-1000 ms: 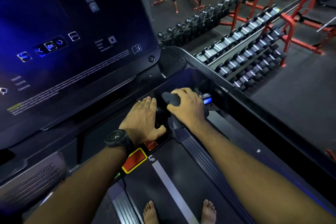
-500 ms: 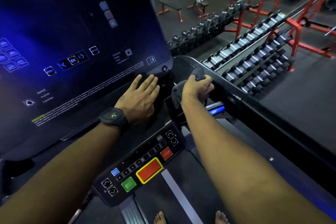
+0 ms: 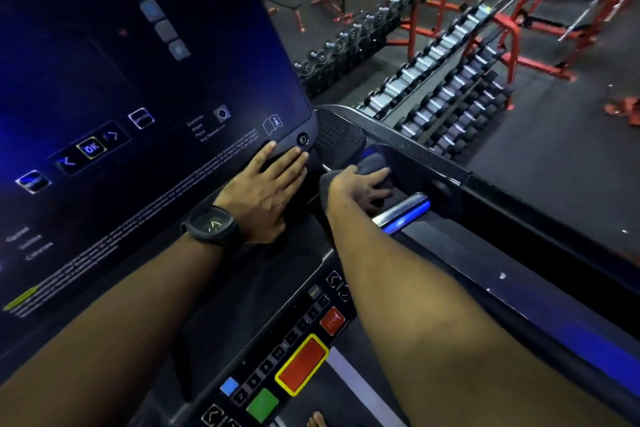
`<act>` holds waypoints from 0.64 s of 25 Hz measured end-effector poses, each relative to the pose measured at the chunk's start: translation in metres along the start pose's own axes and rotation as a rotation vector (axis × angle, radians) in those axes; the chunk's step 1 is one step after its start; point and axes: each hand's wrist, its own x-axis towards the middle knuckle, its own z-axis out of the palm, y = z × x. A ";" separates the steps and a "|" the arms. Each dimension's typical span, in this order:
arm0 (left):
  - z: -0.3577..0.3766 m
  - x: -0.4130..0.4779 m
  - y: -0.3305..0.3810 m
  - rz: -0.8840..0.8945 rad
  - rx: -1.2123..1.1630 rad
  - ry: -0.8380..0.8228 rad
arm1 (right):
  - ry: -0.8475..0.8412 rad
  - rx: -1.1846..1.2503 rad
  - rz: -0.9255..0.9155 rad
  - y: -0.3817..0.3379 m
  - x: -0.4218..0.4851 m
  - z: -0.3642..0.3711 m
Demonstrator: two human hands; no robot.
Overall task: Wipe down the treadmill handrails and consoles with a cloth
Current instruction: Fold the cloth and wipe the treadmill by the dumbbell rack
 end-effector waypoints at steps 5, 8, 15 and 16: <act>0.002 0.004 0.001 0.013 -0.009 0.014 | -0.073 -0.088 0.019 0.008 -0.008 0.008; 0.001 0.002 0.000 0.006 -0.013 0.025 | 0.027 -0.133 -0.069 -0.006 0.008 -0.001; 0.003 0.005 -0.001 0.000 0.027 -0.002 | -0.079 -0.212 -0.250 -0.001 -0.012 0.008; 0.004 0.006 0.000 -0.006 0.026 0.003 | -0.053 -0.208 -0.264 -0.007 0.001 0.005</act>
